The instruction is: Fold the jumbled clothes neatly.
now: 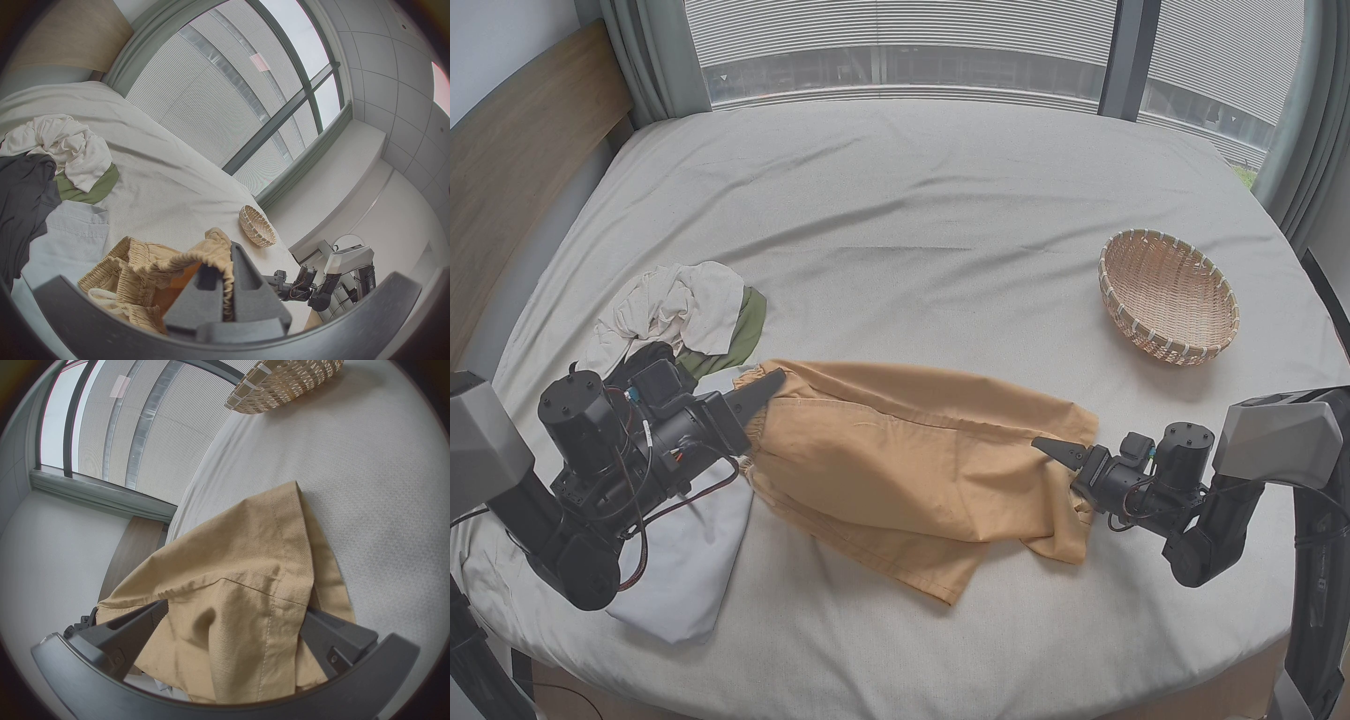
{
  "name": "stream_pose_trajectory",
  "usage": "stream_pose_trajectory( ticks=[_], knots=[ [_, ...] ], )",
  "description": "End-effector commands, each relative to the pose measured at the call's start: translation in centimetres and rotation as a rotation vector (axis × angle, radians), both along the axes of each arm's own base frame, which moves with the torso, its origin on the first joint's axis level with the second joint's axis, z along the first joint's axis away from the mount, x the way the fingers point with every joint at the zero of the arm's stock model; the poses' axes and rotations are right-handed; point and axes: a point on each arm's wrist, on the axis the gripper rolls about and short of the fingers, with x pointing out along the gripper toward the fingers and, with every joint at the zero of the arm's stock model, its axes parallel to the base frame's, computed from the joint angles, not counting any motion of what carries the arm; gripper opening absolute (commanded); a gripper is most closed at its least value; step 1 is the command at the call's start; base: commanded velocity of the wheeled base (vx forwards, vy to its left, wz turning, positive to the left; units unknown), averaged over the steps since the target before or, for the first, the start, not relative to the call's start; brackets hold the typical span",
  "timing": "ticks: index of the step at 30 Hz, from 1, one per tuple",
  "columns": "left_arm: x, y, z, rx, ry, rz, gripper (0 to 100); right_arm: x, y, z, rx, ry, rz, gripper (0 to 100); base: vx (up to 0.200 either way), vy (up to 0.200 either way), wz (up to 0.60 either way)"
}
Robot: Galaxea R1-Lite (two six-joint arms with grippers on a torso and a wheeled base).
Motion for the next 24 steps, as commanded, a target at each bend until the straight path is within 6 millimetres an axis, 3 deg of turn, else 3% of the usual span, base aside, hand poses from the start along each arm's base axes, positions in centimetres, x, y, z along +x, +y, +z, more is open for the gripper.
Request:
stream_pose_trajectory(
  ticks=[1, 8, 15, 24],
  knots=[
    [0.0, 0.0, 0.0, 0.000, 0.001, 0.001, 0, -0.2, -0.1, 2.5, 0.018, -0.063, -0.002, 100, 0.000, 0.000, 0.00],
    [0.0, 0.0, 0.0, 0.001, 0.000, 0.001, 0, -1.4, -0.6, 5.3, 0.047, -0.105, 0.006, 100, 0.000, 0.000, 0.00],
    [0.0, 0.0, 0.0, 0.016, -0.011, 0.003, 0, -1.5, -2.1, 4.8, 0.042, -0.080, -0.022, 100, 0.000, 0.000, 0.00],
    [0.0, -0.1, -0.1, 0.016, -0.010, -0.002, 0, -2.0, -2.3, 4.6, 0.043, -0.060, 0.016, 100, 0.000, 0.000, 0.00]
  ],
)
